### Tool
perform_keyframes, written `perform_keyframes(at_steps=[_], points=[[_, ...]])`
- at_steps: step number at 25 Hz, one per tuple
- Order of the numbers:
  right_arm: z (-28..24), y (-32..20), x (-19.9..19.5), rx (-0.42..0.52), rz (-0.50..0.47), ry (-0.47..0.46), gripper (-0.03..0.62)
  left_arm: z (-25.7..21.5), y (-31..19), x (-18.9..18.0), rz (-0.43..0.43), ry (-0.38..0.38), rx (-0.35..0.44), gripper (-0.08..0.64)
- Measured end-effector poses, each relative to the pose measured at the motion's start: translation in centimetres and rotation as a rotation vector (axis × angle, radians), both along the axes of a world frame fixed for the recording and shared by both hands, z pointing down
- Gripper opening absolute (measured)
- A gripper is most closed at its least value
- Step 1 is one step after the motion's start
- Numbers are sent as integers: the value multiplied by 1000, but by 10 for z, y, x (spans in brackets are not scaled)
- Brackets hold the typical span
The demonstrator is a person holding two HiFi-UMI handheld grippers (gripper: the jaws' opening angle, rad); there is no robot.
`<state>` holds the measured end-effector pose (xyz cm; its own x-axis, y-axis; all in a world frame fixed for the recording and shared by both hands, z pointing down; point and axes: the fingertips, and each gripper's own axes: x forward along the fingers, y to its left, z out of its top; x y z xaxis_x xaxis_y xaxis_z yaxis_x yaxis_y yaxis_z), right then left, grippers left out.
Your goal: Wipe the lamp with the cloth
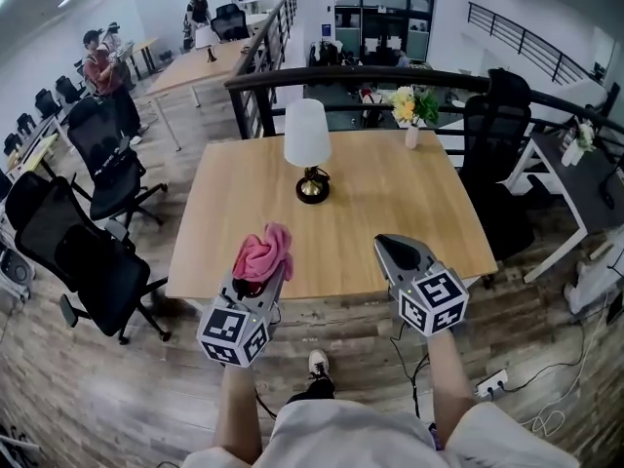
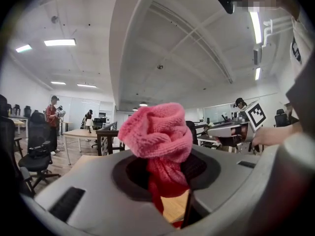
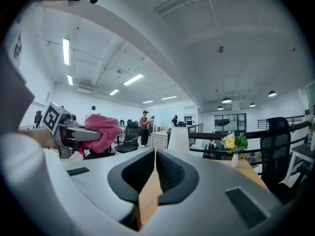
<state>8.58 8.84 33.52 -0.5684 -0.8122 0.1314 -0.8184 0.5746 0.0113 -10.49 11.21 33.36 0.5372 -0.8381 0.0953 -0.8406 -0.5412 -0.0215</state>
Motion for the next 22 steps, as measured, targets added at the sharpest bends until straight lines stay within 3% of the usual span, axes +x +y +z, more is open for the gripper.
perform_keyframes(at_steps=[15, 22], points=[[15, -123, -15, -23, 47, 8, 31, 14, -136, -14, 22, 12, -36, 172], [29, -163, -21, -40, 64, 15, 31, 10, -196, -16, 46, 16, -9, 172]])
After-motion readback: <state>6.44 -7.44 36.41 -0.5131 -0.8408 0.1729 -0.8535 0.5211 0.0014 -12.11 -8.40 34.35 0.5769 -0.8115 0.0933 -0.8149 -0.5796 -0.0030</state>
